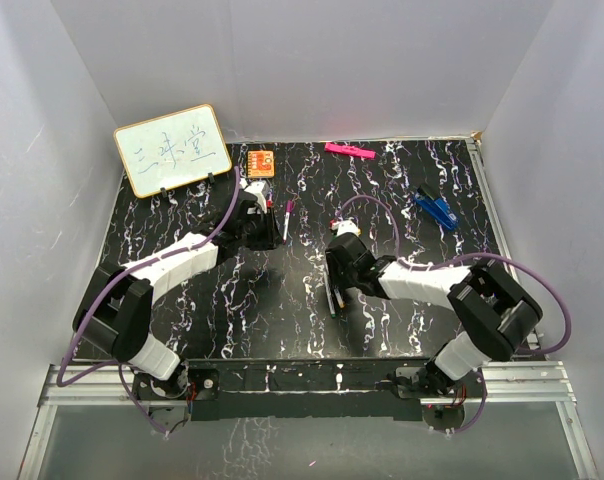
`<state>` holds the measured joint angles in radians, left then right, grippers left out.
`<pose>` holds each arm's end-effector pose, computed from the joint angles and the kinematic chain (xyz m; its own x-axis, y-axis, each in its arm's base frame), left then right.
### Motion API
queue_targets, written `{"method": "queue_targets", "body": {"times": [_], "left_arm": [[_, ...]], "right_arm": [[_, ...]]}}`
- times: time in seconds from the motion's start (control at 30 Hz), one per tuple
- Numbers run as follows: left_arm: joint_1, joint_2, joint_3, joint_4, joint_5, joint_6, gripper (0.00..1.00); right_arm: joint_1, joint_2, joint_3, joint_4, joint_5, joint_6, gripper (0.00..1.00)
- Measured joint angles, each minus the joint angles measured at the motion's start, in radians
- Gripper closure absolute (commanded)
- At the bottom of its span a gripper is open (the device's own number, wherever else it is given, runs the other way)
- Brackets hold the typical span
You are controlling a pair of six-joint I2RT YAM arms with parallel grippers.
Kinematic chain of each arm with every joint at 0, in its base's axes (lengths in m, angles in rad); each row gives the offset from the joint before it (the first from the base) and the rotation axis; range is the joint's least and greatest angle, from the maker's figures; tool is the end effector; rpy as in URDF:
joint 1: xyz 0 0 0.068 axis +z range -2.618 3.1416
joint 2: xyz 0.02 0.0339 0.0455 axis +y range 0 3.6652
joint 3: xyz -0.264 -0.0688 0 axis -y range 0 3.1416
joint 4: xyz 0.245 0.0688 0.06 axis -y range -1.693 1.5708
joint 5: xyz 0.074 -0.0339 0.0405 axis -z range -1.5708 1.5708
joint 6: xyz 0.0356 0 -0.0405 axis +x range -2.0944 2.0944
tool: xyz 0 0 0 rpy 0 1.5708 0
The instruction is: Insert the pens into the pen caps
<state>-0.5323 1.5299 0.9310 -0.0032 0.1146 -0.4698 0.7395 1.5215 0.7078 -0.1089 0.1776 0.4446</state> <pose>0.2870 -0.1738 0.2268 -0.7002 -0.1096 -0.7055 0.3010 0.8507 -0.4308 0.2146 0.1872 0.1534 -0.7831 -0.1413 -0.6056 -0.2744 0.9524 0.1325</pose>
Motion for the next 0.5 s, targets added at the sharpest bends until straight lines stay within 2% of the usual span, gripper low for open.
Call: {"method": "queue_targets", "body": {"times": [0.2, 0.5], "left_arm": [[0.000, 0.000, 0.000, 0.003, 0.002, -0.003, 0.74], [0.000, 0.000, 0.000, 0.003, 0.005, -0.007, 0.74]], "right_arm": [[0.002, 0.027, 0.035, -0.034, 0.034, 0.003, 0.84], [0.024, 0.046, 0.079, -0.147, 0.121, 0.011, 0.84]]}}
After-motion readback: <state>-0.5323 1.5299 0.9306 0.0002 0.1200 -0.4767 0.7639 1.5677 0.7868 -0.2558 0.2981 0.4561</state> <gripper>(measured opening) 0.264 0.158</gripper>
